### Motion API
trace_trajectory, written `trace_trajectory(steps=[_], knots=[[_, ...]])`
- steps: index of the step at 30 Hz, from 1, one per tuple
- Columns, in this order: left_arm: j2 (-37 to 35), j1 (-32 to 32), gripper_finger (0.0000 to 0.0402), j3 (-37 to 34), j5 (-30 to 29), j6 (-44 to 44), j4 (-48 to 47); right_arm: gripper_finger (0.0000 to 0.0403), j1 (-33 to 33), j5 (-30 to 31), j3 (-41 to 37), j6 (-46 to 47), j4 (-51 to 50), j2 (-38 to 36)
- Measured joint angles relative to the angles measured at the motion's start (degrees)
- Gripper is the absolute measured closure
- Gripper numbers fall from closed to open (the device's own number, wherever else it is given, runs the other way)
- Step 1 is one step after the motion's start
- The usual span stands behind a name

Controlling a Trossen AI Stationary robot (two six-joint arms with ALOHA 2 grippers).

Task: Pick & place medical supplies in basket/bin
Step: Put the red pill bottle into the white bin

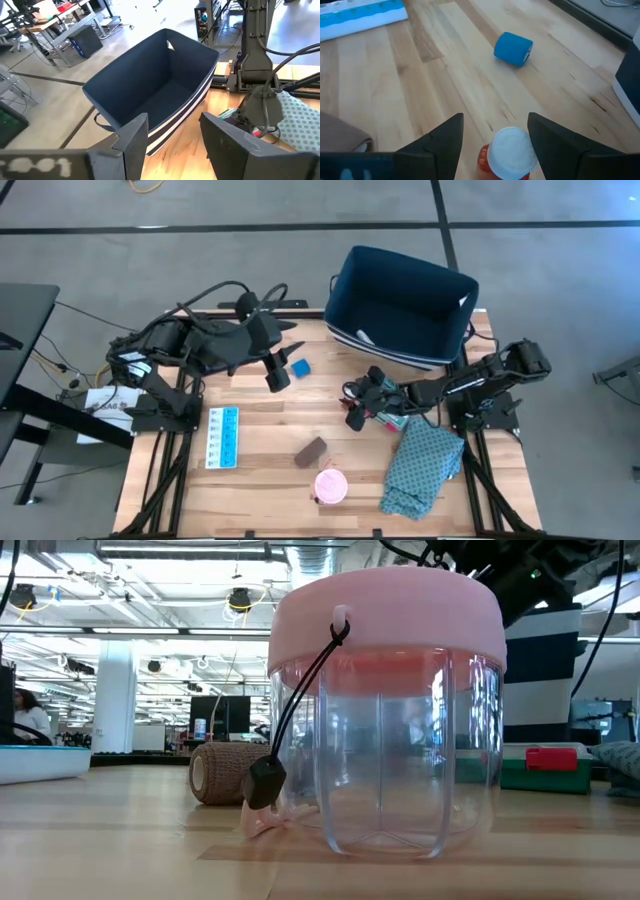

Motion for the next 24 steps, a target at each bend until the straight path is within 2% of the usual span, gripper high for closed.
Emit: trace_trajectory(steps=[13,24], knots=[[0.00,0.00,0.0229,0.00,-1.14,0.58,-0.68,0.0189,0.92,2.79,-0.09,-2.05,-0.18,-0.44],[0.00,0.00,0.0229,0.00,-1.14,0.55,-0.68,0.0189,0.49,2.36,-0.09,-2.16,-0.46,-0.46]])
